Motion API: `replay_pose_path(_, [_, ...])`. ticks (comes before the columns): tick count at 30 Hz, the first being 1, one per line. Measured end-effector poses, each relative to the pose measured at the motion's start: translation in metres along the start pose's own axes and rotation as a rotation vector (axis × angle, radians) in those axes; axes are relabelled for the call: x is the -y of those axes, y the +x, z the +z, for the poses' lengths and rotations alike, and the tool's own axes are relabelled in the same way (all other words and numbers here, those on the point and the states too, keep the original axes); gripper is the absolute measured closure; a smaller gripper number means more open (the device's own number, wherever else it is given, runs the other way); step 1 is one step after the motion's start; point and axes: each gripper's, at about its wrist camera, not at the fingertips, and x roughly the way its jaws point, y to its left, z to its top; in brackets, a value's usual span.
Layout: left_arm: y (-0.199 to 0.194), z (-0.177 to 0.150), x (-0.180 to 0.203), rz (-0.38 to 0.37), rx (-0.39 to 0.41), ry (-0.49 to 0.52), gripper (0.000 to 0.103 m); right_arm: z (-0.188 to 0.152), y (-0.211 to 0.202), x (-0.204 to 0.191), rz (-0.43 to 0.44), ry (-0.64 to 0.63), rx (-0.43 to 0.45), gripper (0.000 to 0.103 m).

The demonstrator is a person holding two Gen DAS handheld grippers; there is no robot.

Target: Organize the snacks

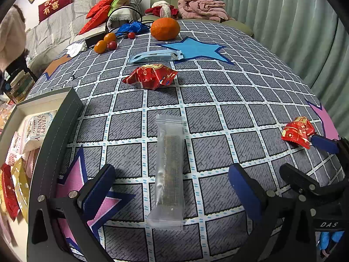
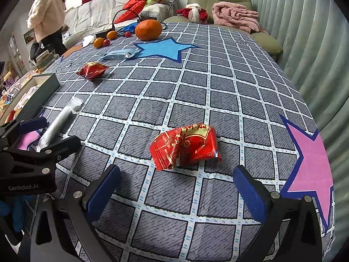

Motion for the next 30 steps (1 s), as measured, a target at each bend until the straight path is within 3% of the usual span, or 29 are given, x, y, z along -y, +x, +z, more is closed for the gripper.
replay_pose_path(8, [0.001, 0.001, -0.001, 0.002, -0.009, 0.001, 0.000, 0.012, 0.007, 0.003, 0.031, -0.043, -0.084, 0.000])
replay_pose_path(20, [0.011, 0.021, 0.010, 0.004, -0.121, -0.005, 0.000, 0.038, 0.025, 0.016, 0.011, 0.011, -0.145, 0.000])
replay_pose_path(22, [0.012, 0.022, 0.011, 0.003, -0.134, -0.005, 0.001, 0.040, 0.024, 0.015, 0.001, 0.011, -0.136, 0.009])
replay_pose_path(23, [0.012, 0.023, 0.011, -0.002, -0.137, -0.007, 0.003, 0.042, 0.022, 0.013, 0.000, 0.006, -0.130, 0.021])
replay_pose_path(24, [0.011, 0.022, 0.011, 0.000, -0.133, -0.008, 0.007, 0.044, 0.020, 0.011, 0.010, -0.001, -0.122, 0.037])
replay_pose_path(25, [0.009, 0.022, 0.011, 0.000, -0.124, -0.010, 0.011, 0.046, 0.019, 0.010, 0.014, -0.005, -0.120, 0.044])
replay_pose_path(26, [0.007, 0.022, 0.010, -0.001, -0.112, -0.009, 0.020, 0.047, 0.018, 0.009, 0.019, -0.006, -0.119, 0.049])
replay_pose_path(28, [0.001, 0.021, 0.010, -0.008, -0.088, 0.000, 0.046, 0.046, 0.017, 0.009, 0.033, 0.004, -0.106, 0.051])
replay_pose_path(29, [-0.002, 0.020, 0.009, -0.013, -0.083, 0.013, 0.069, 0.045, 0.015, 0.010, 0.042, 0.012, -0.099, 0.051])
replay_pose_path(30, [-0.004, 0.020, 0.007, -0.020, -0.088, 0.018, 0.084, 0.043, 0.012, 0.011, 0.056, 0.024, -0.088, 0.051])
